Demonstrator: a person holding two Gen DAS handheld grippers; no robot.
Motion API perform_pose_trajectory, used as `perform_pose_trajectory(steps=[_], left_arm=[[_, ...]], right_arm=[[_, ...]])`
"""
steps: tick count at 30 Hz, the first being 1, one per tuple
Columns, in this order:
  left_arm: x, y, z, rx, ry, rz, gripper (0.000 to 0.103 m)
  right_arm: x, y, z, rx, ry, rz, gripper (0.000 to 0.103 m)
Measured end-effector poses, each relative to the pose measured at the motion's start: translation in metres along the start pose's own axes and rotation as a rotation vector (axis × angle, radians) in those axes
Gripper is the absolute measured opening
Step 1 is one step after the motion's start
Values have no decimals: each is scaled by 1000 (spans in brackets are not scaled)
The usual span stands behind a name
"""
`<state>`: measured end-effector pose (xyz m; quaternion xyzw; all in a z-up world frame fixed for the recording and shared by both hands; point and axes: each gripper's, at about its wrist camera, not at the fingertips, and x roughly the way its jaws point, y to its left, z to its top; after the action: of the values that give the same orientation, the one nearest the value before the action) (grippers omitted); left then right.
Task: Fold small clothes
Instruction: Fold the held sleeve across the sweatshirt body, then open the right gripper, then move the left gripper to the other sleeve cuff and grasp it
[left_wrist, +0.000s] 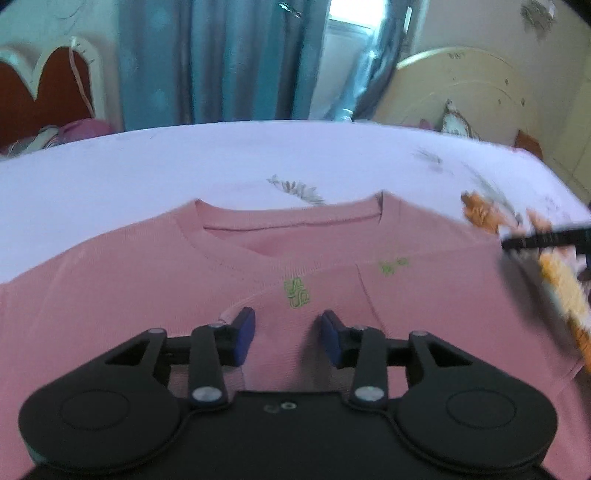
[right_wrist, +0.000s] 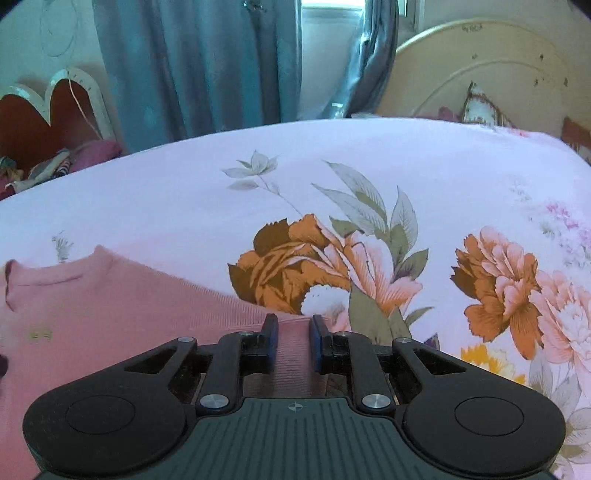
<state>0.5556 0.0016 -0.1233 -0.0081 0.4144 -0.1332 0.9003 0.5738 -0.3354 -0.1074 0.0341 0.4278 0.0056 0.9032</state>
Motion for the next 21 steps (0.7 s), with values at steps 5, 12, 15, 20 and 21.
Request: perform_pose_trajectory(steps=[5,12,15,20,21], left_arm=[[-44,0,-25,-69,-43,-45,39],[-47,-19,-53,-23,-3,-2,45],[-62,-9,-50,-76,-39,26,73],[-100,41,-71,-159,-77,123,73],[-109,58,-78,-186,-83,150,73]], right_arm=[[-65,10,-53,-54,-4,82,17],[-90,30,-111,-79,40,42,17],[-110,38,-103,-22,-42,64,17],[-122,61,-101,-4,-71,56,54],[-124,66,-102,-10,-90,60,74]])
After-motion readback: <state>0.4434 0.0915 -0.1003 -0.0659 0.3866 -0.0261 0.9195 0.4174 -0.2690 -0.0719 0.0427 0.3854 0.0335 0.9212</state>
